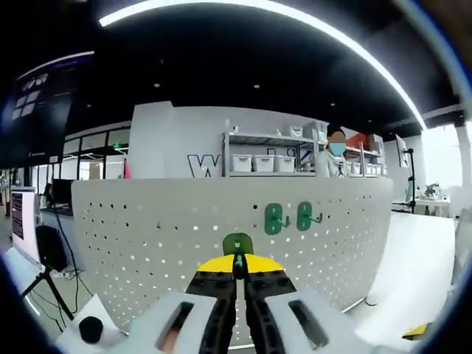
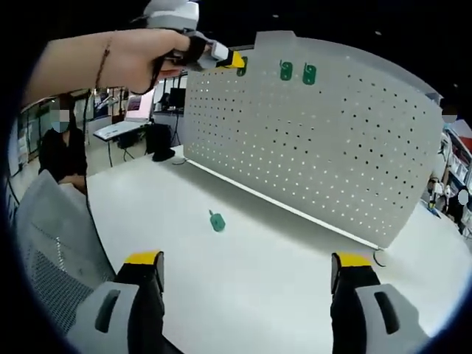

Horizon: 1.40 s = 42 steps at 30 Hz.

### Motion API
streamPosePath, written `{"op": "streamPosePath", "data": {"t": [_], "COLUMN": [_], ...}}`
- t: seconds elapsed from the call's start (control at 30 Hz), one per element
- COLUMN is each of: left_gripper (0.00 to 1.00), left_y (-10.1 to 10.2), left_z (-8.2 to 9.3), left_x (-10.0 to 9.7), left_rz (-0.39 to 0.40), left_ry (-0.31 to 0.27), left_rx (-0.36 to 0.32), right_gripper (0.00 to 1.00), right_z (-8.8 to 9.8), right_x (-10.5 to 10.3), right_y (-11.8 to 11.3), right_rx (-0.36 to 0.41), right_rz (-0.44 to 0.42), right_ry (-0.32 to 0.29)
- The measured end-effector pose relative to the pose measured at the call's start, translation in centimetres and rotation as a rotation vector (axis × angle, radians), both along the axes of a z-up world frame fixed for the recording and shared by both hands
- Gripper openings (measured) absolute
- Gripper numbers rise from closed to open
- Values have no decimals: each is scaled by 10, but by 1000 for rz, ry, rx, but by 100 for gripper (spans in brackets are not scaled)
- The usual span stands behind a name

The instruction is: Insert the hook assembly into the mounting plate slot until the hook locks in place.

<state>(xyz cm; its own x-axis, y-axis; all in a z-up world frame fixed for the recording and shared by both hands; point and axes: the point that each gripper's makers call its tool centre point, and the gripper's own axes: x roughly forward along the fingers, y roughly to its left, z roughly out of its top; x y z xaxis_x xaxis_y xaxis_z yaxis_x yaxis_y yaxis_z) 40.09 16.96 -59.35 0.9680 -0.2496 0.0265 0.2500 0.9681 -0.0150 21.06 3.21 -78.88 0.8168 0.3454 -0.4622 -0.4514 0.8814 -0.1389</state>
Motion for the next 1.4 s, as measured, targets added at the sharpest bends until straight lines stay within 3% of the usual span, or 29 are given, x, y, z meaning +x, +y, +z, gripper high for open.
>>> {"op": "streamPosePath", "data": {"t": [0.2, 0.27, 0.33, 0.37, 0.43, 0.53, 0.83, 1.13, 1.33, 1.4], "left_gripper": [1, 1, 1, 1, 1, 1, 1, 1, 1, 1], "left_y": [-1, -2, 0, 3, 6, 5, 12, 16, 23, 21], "left_z": [5, 10, 8, 2, 0, 5, 8, 14, 7, 8], "left_x": [9, 10, 10, 10, 10, 9, 2, -8, -9, -8], "left_rz": [17, 19, 22, 31, 42, 34, 44, 56, 67, 59], "left_ry": [-24, -51, -39, -5, 2, -21, -17, -33, 10, 34], "left_rx": [-26, 3, -1, -14, 10, 23, 30, 79, 71, 142], "right_gripper": [88, 88, 87, 87, 86, 86, 86, 88, 88, 89], "right_z": [1, 1, 1, 1, 0, -2, -2, -6, -13, -16], "right_x": [1, 1, 1, 1, 0, 0, -6, -10, -14, -15], "right_y": [-1, -2, -2, -2, -2, -1, 0, -6, -5, -5], "right_rx": [7, 12, 13, 13, 10, 10, -24, -50, -76, -92], "right_rz": [-3, -7, -7, -6, -5, -2, 13, -5, 7, 15], "right_ry": [-2, 0, -1, -1, 1, 8, -1, 6, 31, 39]}}
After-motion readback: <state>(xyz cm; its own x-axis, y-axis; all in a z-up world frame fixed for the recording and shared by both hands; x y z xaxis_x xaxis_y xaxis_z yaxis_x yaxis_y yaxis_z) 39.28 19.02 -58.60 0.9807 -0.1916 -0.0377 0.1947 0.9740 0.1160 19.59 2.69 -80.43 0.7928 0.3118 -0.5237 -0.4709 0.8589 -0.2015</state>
